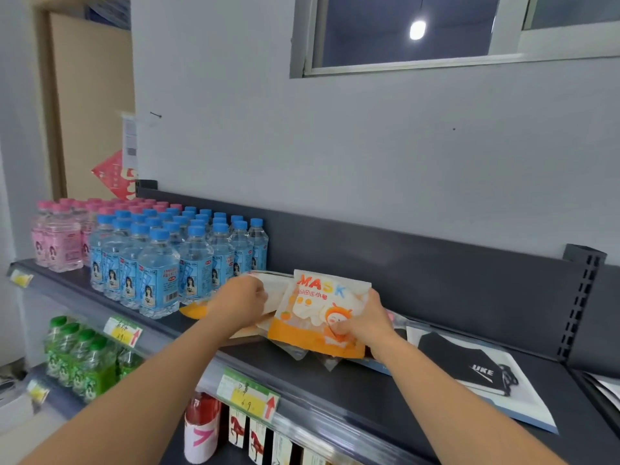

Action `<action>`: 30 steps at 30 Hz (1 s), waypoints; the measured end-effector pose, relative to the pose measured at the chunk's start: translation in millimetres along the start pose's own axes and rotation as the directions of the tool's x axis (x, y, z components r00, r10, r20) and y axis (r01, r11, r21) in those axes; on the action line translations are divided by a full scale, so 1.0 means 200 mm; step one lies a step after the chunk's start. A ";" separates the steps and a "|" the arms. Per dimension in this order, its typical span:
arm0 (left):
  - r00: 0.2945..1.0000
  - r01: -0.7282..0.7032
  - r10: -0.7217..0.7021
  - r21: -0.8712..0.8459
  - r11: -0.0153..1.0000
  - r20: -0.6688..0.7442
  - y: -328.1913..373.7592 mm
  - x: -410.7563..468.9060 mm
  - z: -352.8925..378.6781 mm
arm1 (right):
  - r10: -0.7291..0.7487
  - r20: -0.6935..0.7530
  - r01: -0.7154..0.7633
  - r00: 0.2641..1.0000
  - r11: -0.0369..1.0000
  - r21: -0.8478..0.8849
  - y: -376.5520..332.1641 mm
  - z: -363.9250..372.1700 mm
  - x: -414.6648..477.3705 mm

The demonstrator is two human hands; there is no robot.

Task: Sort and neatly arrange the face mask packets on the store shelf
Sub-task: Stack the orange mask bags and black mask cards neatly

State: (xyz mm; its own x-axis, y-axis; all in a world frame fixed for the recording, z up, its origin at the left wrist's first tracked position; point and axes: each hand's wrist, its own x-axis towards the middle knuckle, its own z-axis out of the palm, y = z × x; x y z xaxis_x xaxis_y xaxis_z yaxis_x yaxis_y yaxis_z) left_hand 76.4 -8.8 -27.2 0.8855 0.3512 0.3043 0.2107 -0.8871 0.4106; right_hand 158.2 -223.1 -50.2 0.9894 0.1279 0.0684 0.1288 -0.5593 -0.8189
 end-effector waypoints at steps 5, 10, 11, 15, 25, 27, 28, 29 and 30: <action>0.988 -0.065 0.076 -0.082 0.995 0.132 0.01 -0.03 0.04 | 0.175 -0.041 -0.147 0.984 0.914 0.379 0.01 -0.04 0.04; 0.951 -0.043 -0.033 0.237 0.971 0.307 -0.05 -0.04 0.05 | 0.226 -0.009 -0.190 0.974 0.839 0.509 0.03 -0.07 0.04; 0.972 -0.036 -0.012 0.202 0.979 0.233 -0.05 -0.03 0.07 | 0.223 -0.002 -0.191 0.975 0.837 0.512 0.03 -0.07 0.04; 0.982 0.093 -0.044 0.269 0.959 -0.184 -0.03 -0.02 0.03 | 0.198 -0.012 -0.160 0.980 0.827 0.540 0.03 -0.07 0.03; 0.927 -0.031 0.125 0.260 0.965 -0.353 0.33 -0.01 -0.09 | 0.175 -0.009 -0.144 0.984 0.836 0.530 0.01 -0.03 0.04; 0.948 -0.122 0.191 0.265 0.957 -0.256 0.42 -0.04 -0.02 | 0.170 0.067 -0.179 0.983 0.822 0.540 0.00 -0.03 0.03; 0.960 -0.166 0.211 0.233 0.958 -0.183 0.45 -0.06 0.01 | 0.169 0.100 -0.195 0.981 0.812 0.551 -0.01 -0.03 0.03; 0.970 -0.198 0.221 0.187 0.962 -0.106 0.48 -0.07 0.05 | 0.163 0.128 -0.207 0.978 0.800 0.564 -0.02 -0.04 0.02; 0.974 -0.218 0.224 0.138 0.966 -0.026 0.49 -0.08 0.08 | 0.154 0.154 -0.215 0.976 0.784 0.582 -0.02 -0.04 0.01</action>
State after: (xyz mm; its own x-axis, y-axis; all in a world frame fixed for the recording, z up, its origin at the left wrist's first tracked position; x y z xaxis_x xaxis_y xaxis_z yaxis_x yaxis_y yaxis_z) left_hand 88.9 -106.0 -5.6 0.8991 0.1513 0.4108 0.0672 -0.9750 0.2119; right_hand 160.9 -227.4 -41.9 0.9754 0.1645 -0.1470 -0.1507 0.0107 -0.9885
